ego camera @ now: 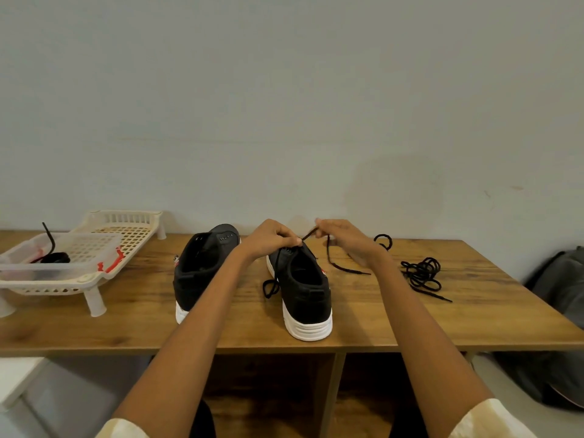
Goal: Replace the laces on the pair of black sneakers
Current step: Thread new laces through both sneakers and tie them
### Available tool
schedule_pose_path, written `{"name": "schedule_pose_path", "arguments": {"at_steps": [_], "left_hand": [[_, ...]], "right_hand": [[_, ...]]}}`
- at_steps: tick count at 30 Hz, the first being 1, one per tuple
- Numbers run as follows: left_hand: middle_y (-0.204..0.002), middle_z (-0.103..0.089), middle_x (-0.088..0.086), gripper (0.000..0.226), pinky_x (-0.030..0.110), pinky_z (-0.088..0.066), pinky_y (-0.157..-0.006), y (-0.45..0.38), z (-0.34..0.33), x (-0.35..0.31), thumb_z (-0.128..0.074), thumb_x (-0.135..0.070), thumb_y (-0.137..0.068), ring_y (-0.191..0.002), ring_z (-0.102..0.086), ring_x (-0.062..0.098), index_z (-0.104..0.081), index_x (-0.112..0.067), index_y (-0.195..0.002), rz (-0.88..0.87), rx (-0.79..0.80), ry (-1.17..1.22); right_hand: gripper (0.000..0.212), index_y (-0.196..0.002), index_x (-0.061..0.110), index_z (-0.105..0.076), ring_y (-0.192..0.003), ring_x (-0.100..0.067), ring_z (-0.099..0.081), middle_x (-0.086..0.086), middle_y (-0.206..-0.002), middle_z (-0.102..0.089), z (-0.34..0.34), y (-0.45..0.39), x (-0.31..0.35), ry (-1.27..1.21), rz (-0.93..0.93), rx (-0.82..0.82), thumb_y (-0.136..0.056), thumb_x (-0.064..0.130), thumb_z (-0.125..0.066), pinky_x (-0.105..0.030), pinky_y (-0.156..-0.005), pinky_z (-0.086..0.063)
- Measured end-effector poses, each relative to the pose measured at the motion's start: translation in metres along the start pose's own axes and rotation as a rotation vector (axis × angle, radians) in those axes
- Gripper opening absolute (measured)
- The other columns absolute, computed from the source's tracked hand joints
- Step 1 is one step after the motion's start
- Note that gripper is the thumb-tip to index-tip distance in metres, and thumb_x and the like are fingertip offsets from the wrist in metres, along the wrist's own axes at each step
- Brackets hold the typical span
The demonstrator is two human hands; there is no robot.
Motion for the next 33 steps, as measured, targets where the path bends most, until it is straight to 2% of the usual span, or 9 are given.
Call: {"name": "schedule_pose_path", "arguments": {"at_steps": [3, 5, 7, 10, 13, 15, 21, 28, 33], "left_hand": [[-0.105, -0.064, 0.031, 0.019, 0.018, -0.048, -0.053, 0.005, 0.001, -0.003, -0.062, -0.009, -0.089, -0.087, -0.054, 0.013, -0.070, 0.005, -0.099, 0.015, 0.017, 0.037], [-0.107, -0.061, 0.034, 0.019, 0.034, -0.048, -0.067, 0.007, 0.002, -0.004, -0.061, -0.009, -0.090, -0.095, -0.043, 0.013, -0.070, 0.006, -0.099, 0.020, 0.037, 0.051], [-0.109, -0.061, 0.033, 0.020, 0.026, -0.049, -0.057, 0.008, 0.002, -0.005, -0.061, -0.011, -0.091, -0.097, -0.044, 0.017, -0.070, 0.005, -0.100, 0.021, 0.045, 0.049], [-0.104, -0.062, 0.028, 0.021, 0.036, -0.049, -0.069, 0.008, 0.001, -0.004, -0.061, -0.012, -0.091, -0.089, -0.054, 0.024, -0.069, 0.005, -0.100, 0.035, 0.036, 0.057], [-0.058, -0.065, -0.001, 0.022, 0.010, -0.038, -0.041, 0.004, 0.000, -0.001, -0.059, -0.010, -0.091, -0.043, -0.055, 0.000, -0.069, 0.008, -0.100, 0.055, 0.034, 0.078], [-0.042, -0.054, -0.017, 0.020, 0.005, -0.031, -0.040, 0.002, 0.000, 0.002, -0.059, -0.011, -0.092, -0.037, -0.046, -0.005, -0.069, 0.005, -0.099, 0.070, 0.026, 0.065], [-0.051, -0.043, 0.000, 0.015, 0.015, -0.027, -0.039, -0.001, 0.000, 0.010, -0.060, -0.018, -0.092, -0.038, -0.034, 0.006, -0.070, -0.010, -0.085, 0.160, 0.027, 0.156], [-0.049, -0.040, 0.002, 0.022, 0.017, -0.028, -0.039, -0.002, 0.003, 0.013, -0.063, -0.020, -0.091, -0.041, -0.032, 0.011, -0.069, -0.019, -0.069, 0.146, 0.050, 0.179], [-0.061, -0.055, 0.000, 0.018, 0.017, -0.029, -0.040, -0.001, 0.003, 0.016, -0.067, -0.019, -0.087, -0.041, -0.037, 0.005, -0.071, -0.006, -0.098, 0.107, 0.086, 0.133]], "right_hand": [[0.039, -0.079, 0.010, -0.062, -0.097, -0.017, -0.062, -0.005, -0.094, -0.069, 0.005, 0.002, 0.007, -0.490, 0.037, -0.090, -0.101, 0.034, -0.039, -0.038, -0.095, -0.047], [0.044, -0.072, 0.011, -0.061, -0.081, -0.020, -0.065, -0.007, -0.078, -0.068, 0.008, 0.004, 0.012, -0.853, 0.064, -0.167, -0.102, 0.034, -0.038, -0.039, -0.094, -0.049], [0.041, -0.071, 0.014, -0.051, -0.058, -0.015, -0.053, 0.000, -0.059, -0.054, 0.013, 0.004, 0.015, -1.011, 0.118, -0.232, -0.102, 0.037, -0.035, -0.034, -0.079, -0.053], [0.038, -0.072, 0.018, -0.038, -0.049, -0.010, -0.029, 0.006, -0.054, -0.032, 0.016, 0.006, 0.020, -0.668, 0.114, -0.172, -0.103, 0.038, -0.030, -0.026, -0.056, -0.040], [0.031, -0.078, 0.015, -0.049, -0.053, -0.008, -0.039, 0.007, -0.059, -0.045, 0.004, 0.003, 0.020, -0.014, 0.115, -0.020, -0.101, 0.036, -0.041, -0.023, -0.057, -0.040], [0.024, -0.087, 0.010, -0.062, -0.059, -0.011, -0.048, 0.002, -0.068, -0.060, -0.005, -0.001, 0.016, 0.227, 0.126, 0.085, -0.096, 0.031, -0.053, -0.021, -0.059, -0.041], [0.018, -0.104, 0.002, -0.070, -0.062, 0.003, -0.059, -0.007, -0.086, -0.068, -0.006, -0.003, 0.009, 0.280, 0.160, 0.138, -0.089, 0.009, -0.064, -0.013, -0.063, -0.048], [0.010, -0.092, 0.010, -0.063, -0.058, 0.005, -0.060, 0.005, -0.075, -0.066, -0.009, -0.007, 0.013, 0.343, 0.135, 0.083, -0.085, 0.011, -0.070, -0.016, -0.062, -0.050], [0.007, -0.091, 0.009, -0.068, -0.055, 0.006, -0.060, 0.003, -0.073, -0.066, -0.012, -0.010, 0.010, 0.385, 0.115, 0.063, -0.085, 0.011, -0.070, -0.012, -0.059, -0.050]]}}
Point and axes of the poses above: each hand's wrist, its own y-axis away from the middle knuckle, its own z-axis out of the back of the hand, x = y × z, the point moved 1 cm from there along -y, towards the middle knuckle
